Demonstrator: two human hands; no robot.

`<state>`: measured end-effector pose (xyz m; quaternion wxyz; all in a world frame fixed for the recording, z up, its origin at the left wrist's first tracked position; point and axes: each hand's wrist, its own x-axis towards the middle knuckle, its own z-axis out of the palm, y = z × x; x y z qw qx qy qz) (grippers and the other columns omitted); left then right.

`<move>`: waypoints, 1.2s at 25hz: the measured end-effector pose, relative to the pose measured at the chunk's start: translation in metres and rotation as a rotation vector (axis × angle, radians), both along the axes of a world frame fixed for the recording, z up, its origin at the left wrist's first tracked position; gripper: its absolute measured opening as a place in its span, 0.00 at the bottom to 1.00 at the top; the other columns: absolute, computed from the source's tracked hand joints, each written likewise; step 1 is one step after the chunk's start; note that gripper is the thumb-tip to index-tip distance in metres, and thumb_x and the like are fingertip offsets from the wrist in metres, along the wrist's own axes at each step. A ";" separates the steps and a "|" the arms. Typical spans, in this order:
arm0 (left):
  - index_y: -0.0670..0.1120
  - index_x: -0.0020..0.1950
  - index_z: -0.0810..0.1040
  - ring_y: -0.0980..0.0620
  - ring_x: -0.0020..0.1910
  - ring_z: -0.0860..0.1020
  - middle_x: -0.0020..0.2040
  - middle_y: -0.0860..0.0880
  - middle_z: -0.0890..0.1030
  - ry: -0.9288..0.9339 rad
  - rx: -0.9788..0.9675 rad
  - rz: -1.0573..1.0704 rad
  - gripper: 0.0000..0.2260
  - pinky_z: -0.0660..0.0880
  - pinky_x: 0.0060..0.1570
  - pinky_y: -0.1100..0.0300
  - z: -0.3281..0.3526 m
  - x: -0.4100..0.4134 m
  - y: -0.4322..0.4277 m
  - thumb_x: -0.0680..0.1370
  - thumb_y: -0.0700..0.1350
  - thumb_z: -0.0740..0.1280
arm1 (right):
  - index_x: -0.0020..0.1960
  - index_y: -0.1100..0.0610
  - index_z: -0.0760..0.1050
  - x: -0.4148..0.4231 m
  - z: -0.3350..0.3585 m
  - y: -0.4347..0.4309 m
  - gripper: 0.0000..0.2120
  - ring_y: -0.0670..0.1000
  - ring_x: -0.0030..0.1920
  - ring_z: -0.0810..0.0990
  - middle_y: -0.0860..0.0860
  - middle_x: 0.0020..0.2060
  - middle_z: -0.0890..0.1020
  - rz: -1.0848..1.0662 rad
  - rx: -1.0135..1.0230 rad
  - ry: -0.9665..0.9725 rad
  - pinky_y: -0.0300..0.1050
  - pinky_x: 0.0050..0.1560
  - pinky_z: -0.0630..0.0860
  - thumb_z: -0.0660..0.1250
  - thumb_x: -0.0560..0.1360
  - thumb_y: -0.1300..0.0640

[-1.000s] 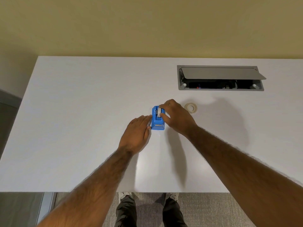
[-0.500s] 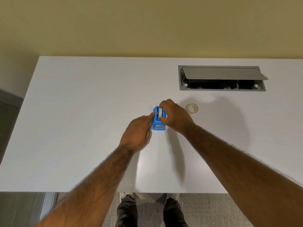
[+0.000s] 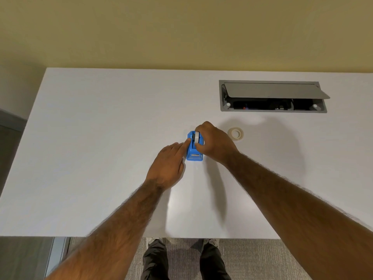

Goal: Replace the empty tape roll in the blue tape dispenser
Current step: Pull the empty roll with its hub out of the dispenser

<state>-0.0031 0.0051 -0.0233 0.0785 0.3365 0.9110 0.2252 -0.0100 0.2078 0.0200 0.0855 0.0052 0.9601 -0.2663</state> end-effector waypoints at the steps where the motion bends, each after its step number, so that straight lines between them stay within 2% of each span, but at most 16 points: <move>1: 0.43 0.79 0.64 0.44 0.56 0.77 0.63 0.45 0.79 0.003 0.002 0.001 0.30 0.73 0.61 0.50 0.000 0.001 0.000 0.75 0.38 0.61 | 0.56 0.57 0.74 0.000 0.000 0.000 0.16 0.50 0.39 0.78 0.52 0.48 0.78 0.002 0.001 0.004 0.41 0.41 0.78 0.69 0.70 0.52; 5: 0.43 0.79 0.64 0.41 0.64 0.76 0.70 0.43 0.77 0.012 -0.015 0.008 0.29 0.69 0.68 0.49 0.001 0.004 -0.002 0.76 0.39 0.61 | 0.57 0.56 0.73 0.002 0.002 0.001 0.17 0.51 0.41 0.78 0.52 0.50 0.78 -0.001 -0.014 0.007 0.43 0.42 0.79 0.69 0.70 0.53; 9: 0.43 0.78 0.65 0.42 0.63 0.76 0.70 0.43 0.77 -0.008 -0.018 0.008 0.27 0.69 0.68 0.49 -0.002 0.005 -0.004 0.77 0.41 0.60 | 0.60 0.58 0.73 0.004 0.007 0.001 0.20 0.51 0.44 0.80 0.53 0.52 0.79 -0.010 -0.005 0.029 0.45 0.45 0.80 0.69 0.70 0.54; 14: 0.47 0.74 0.72 0.47 0.68 0.75 0.70 0.47 0.77 -0.121 0.032 0.180 0.20 0.67 0.70 0.53 0.009 0.002 -0.012 0.84 0.51 0.55 | 0.63 0.59 0.73 0.008 0.020 0.002 0.20 0.53 0.50 0.81 0.54 0.56 0.81 -0.015 -0.016 0.076 0.46 0.52 0.78 0.68 0.73 0.54; 16: 0.50 0.67 0.79 0.50 0.64 0.77 0.65 0.51 0.81 -0.213 0.193 0.400 0.15 0.71 0.65 0.55 0.023 -0.005 -0.009 0.84 0.52 0.59 | 0.64 0.58 0.73 0.010 0.027 0.002 0.20 0.54 0.52 0.80 0.54 0.57 0.80 -0.040 -0.071 0.092 0.48 0.53 0.78 0.67 0.73 0.56; 18: 0.50 0.59 0.82 0.53 0.56 0.81 0.57 0.53 0.83 -0.387 0.464 0.611 0.10 0.76 0.58 0.60 0.039 -0.014 0.001 0.83 0.51 0.65 | 0.64 0.58 0.73 0.014 0.033 0.000 0.20 0.54 0.54 0.80 0.54 0.58 0.79 -0.063 -0.139 0.117 0.49 0.55 0.77 0.67 0.72 0.57; 21: 0.45 0.56 0.85 0.50 0.46 0.84 0.49 0.48 0.87 -0.674 0.720 0.662 0.08 0.81 0.51 0.57 0.059 -0.024 0.019 0.80 0.46 0.70 | 0.65 0.57 0.72 0.018 0.040 -0.006 0.21 0.51 0.54 0.79 0.52 0.58 0.79 -0.069 -0.190 0.144 0.45 0.56 0.76 0.67 0.73 0.57; 25: 0.44 0.56 0.86 0.54 0.43 0.84 0.47 0.46 0.88 -0.768 0.762 0.582 0.08 0.82 0.48 0.59 0.078 -0.024 0.032 0.79 0.43 0.71 | 0.66 0.60 0.72 0.018 0.046 -0.010 0.22 0.52 0.55 0.79 0.55 0.60 0.80 -0.060 -0.224 0.185 0.39 0.57 0.73 0.70 0.73 0.58; 30: 0.41 0.55 0.85 0.49 0.44 0.85 0.47 0.42 0.87 -0.867 0.804 0.655 0.07 0.83 0.52 0.55 0.087 -0.029 0.034 0.79 0.40 0.71 | 0.65 0.63 0.74 0.017 0.057 -0.010 0.21 0.55 0.54 0.81 0.59 0.60 0.80 -0.069 -0.311 0.201 0.46 0.59 0.77 0.71 0.73 0.62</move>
